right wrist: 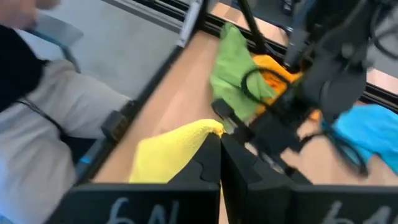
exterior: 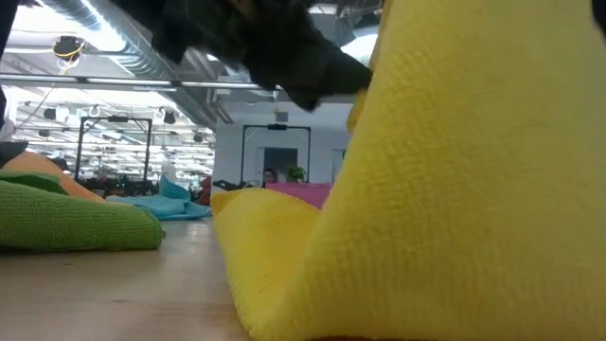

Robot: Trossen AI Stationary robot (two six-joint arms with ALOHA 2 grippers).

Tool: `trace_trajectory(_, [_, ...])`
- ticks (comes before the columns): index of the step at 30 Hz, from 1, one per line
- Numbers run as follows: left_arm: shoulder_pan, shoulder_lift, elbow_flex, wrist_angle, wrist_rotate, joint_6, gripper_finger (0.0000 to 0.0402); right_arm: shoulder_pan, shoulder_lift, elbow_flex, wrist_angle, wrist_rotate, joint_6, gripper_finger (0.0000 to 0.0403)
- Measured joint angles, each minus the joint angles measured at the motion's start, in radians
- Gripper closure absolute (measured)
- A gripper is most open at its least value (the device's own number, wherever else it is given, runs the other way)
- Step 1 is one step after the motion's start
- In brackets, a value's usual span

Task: Roll microfiber towels into tight, uniform cylinder then place into a basket
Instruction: Roll the yellow towel

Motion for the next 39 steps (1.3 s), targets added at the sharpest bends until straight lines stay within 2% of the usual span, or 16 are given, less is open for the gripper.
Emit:
trace_trajectory(2, [0.013,-0.072,0.0,-0.081,-0.037,0.022,0.0393,-0.003,-0.005,0.0,-0.042,0.042,0.001,0.0402])
trace_trajectory(5, [0.032,-0.201,0.0,-0.216,-0.176,0.081,0.0398,-0.02,-0.024,0.0,-0.106,0.109,0.03,0.0402])
trace_trajectory(8, [0.061,-0.348,0.0,-0.302,-0.297,0.136,0.0399,-0.056,-0.054,0.0,-0.158,0.181,0.053,0.0402])
trace_trajectory(11, [0.099,-0.49,0.0,-0.352,-0.375,0.181,0.0401,-0.108,-0.091,0.0,-0.183,0.267,0.054,0.0402])
trace_trajectory(16, [0.186,-0.689,0.0,-0.366,-0.397,0.264,0.0401,-0.225,-0.15,0.01,-0.185,0.352,0.015,0.0402])
trace_trajectory(22, [0.289,-0.832,0.0,-0.391,-0.398,0.333,0.0401,-0.343,-0.176,0.073,-0.18,0.46,-0.031,0.0402])
trace_trajectory(26, [0.283,-0.877,0.0,-0.5,-0.372,0.339,0.0401,-0.36,-0.176,0.098,-0.178,0.447,-0.029,0.0402])
trace_trajectory(30, [0.224,-0.882,0.0,-0.637,-0.365,0.322,0.0401,-0.328,-0.167,0.087,-0.199,0.361,0.034,0.0402])
trace_trajectory(34, [0.135,-0.862,0.0,-0.764,-0.365,0.249,0.0401,-0.267,-0.142,0.033,-0.221,0.283,0.132,0.0402])
trace_trajectory(39, [-0.019,-0.803,0.0,-0.821,-0.365,0.139,0.0401,-0.169,-0.103,-0.075,-0.223,0.212,0.285,0.0402])
